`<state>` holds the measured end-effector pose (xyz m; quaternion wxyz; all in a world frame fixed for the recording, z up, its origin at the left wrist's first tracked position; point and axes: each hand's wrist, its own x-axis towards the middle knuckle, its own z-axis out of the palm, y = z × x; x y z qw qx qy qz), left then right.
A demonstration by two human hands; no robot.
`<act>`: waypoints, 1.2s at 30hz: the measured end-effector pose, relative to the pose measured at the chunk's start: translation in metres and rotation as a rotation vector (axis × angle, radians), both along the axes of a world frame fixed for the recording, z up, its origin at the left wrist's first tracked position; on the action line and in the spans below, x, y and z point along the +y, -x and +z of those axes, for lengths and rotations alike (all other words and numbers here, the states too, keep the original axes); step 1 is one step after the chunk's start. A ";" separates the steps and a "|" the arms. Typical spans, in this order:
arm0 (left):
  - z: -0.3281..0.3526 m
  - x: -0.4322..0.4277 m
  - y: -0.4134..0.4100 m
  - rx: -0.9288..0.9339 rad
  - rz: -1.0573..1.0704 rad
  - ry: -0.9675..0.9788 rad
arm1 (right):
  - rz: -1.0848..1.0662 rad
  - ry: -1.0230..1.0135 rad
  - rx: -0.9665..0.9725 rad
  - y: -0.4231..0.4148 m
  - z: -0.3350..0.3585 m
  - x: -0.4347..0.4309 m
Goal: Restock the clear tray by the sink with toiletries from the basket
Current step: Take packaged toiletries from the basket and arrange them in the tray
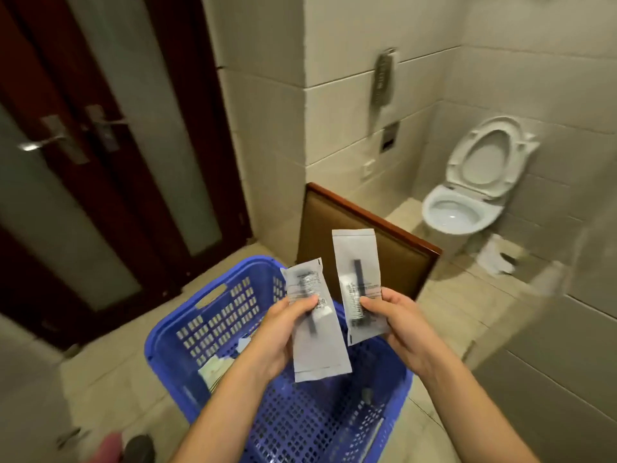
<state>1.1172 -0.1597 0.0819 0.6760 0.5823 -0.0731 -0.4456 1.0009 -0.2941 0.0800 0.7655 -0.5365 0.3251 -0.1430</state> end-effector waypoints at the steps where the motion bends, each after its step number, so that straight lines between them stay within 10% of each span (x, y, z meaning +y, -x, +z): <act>1: 0.003 0.004 0.009 -0.009 -0.061 0.008 | -0.049 -0.011 -0.014 0.016 0.002 0.009; 36: -0.034 0.112 0.650 -0.061 -1.616 -0.132 | -1.688 -0.240 0.140 0.677 -0.040 0.380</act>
